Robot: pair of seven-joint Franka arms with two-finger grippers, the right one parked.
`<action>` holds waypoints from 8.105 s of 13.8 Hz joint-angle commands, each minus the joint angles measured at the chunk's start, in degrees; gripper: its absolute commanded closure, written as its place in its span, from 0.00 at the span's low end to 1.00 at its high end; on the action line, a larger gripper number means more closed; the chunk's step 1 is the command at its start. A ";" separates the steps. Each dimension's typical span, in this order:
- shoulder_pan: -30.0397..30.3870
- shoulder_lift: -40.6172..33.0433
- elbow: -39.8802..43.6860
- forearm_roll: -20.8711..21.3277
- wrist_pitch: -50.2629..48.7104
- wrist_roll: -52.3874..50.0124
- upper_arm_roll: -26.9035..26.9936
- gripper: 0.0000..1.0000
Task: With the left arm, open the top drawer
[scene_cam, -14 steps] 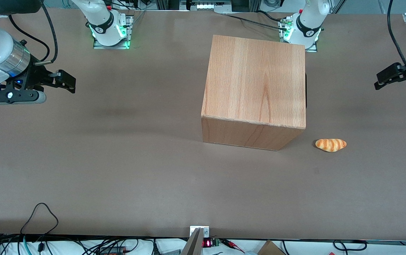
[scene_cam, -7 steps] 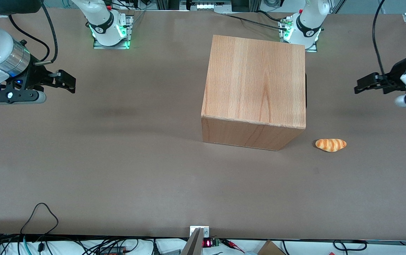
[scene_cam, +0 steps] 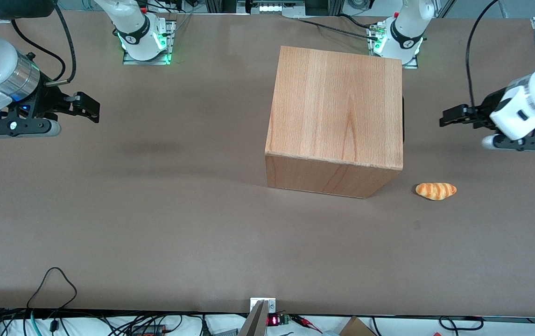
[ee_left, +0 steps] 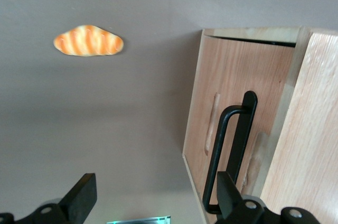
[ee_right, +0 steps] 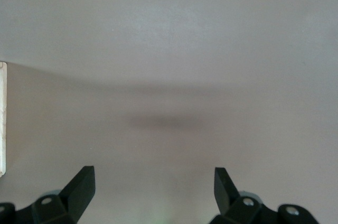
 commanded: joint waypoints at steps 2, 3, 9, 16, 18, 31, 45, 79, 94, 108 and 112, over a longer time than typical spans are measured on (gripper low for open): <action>0.37 -1.87 -6.74 -2.58 4.91 2.54 -1.39 0.00; 0.37 -1.87 -7.80 -2.67 5.62 2.54 -1.49 0.00; 0.20 -1.96 -11.15 -4.69 8.27 3.07 -2.36 0.00; 0.11 -1.87 -15.01 -5.92 11.60 5.35 -3.16 0.00; 0.11 -1.87 -15.46 -6.01 11.61 6.06 -3.16 0.00; 0.11 -1.08 -19.06 -6.01 15.21 8.69 -3.95 0.00; 5.38 1.56 -17.83 -5.05 16.70 13.44 -3.25 0.00; 22.96 8.06 -9.13 -1.35 14.78 23.64 -3.16 0.00; 24.19 8.24 8.34 -2.24 -3.06 23.99 -3.51 0.00; 5.58 7.71 19.35 7.00 -4.30 19.77 4.65 0.00; -0.58 6.84 19.44 7.08 -5.97 11.88 7.83 0.00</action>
